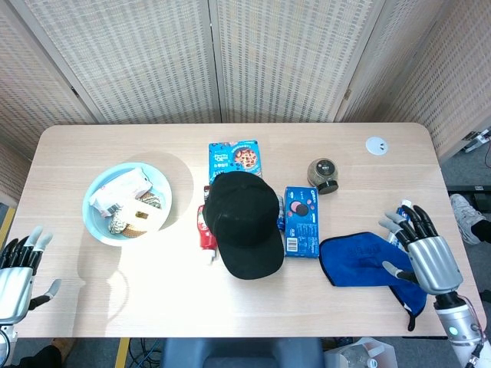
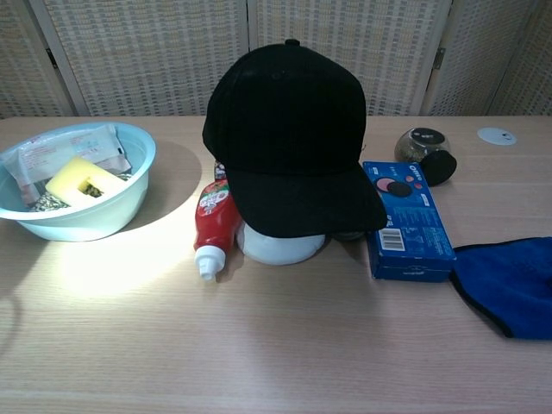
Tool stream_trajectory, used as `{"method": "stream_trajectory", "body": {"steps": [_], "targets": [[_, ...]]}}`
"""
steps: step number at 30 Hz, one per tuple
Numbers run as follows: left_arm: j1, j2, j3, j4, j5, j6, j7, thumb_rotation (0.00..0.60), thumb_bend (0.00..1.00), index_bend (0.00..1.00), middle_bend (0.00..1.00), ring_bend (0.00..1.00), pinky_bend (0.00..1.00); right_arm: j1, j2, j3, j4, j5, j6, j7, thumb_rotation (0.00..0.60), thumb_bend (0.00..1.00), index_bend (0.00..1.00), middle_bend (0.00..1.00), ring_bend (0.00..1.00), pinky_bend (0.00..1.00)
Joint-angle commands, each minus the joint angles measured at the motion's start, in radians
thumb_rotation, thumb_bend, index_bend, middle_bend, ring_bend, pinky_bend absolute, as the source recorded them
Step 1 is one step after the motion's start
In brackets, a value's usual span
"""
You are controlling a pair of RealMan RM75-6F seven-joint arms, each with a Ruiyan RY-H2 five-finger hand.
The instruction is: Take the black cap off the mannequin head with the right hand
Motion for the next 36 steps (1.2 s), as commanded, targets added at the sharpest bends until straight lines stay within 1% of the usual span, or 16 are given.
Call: {"method": "stream_trajectory", "body": {"steps": [1,5,8,12,18,23,26,29,36], "targets": [[0.001,0.0,0.001,-0.002,0.002,0.001,0.002,0.6,0.25,0.04,0.01,0.07,0.03,0.033,-0.011,0.007,-0.014,-0.031,-0.02,-0.014,0.6,0.05,0.25,0.19,0.03,0.0],[0.004,0.002,0.001,-0.006,-0.004,0.002,0.004,0.6,0.25,0.04,0.01,0.07,0.03,0.077,-0.028,0.013,-0.029,-0.063,-0.052,-0.028,0.6,0.0,0.27,0.19,0.03,0.0],[0.006,0.0,0.002,-0.009,-0.007,0.001,0.005,0.6,0.25,0.04,0.01,0.07,0.03,0.111,-0.055,0.022,-0.033,-0.081,-0.073,-0.046,0.6,0.0,0.3,0.19,0.03,0.0],[0.01,0.001,0.004,-0.013,-0.007,0.005,0.009,0.6,0.25,0.04,0.01,0.07,0.03,0.149,-0.107,0.033,-0.035,-0.108,-0.084,-0.069,0.6,0.0,0.31,0.19,0.03,0.0],[0.02,0.004,0.005,-0.014,-0.015,0.012,0.004,0.6,0.25,0.04,0.01,0.07,0.03,0.194,-0.179,0.029,-0.021,-0.135,-0.11,-0.095,0.6,0.0,0.32,0.17,0.03,0.0],[0.025,0.005,0.008,-0.014,-0.02,0.011,0.005,0.6,0.25,0.04,0.01,0.08,0.03,0.219,-0.232,0.012,0.017,-0.166,-0.115,-0.098,0.6,0.0,0.32,0.11,0.03,0.0],[0.026,0.004,0.008,-0.015,-0.026,0.006,0.006,0.6,0.25,0.04,0.01,0.08,0.03,0.226,-0.262,0.0,0.049,-0.184,-0.102,-0.094,0.6,0.0,0.3,0.09,0.02,0.0],[0.023,0.004,0.007,-0.022,-0.029,-0.002,0.011,0.6,0.25,0.04,0.01,0.08,0.03,0.227,-0.3,-0.01,0.094,-0.205,-0.076,-0.095,0.6,0.0,0.28,0.08,0.02,0.0],[0.016,0.003,0.009,-0.03,-0.017,-0.009,0.022,0.6,0.25,0.04,0.01,0.08,0.03,0.232,-0.384,-0.026,0.191,-0.231,-0.034,-0.102,0.6,0.0,0.28,0.07,0.02,0.0]]}}
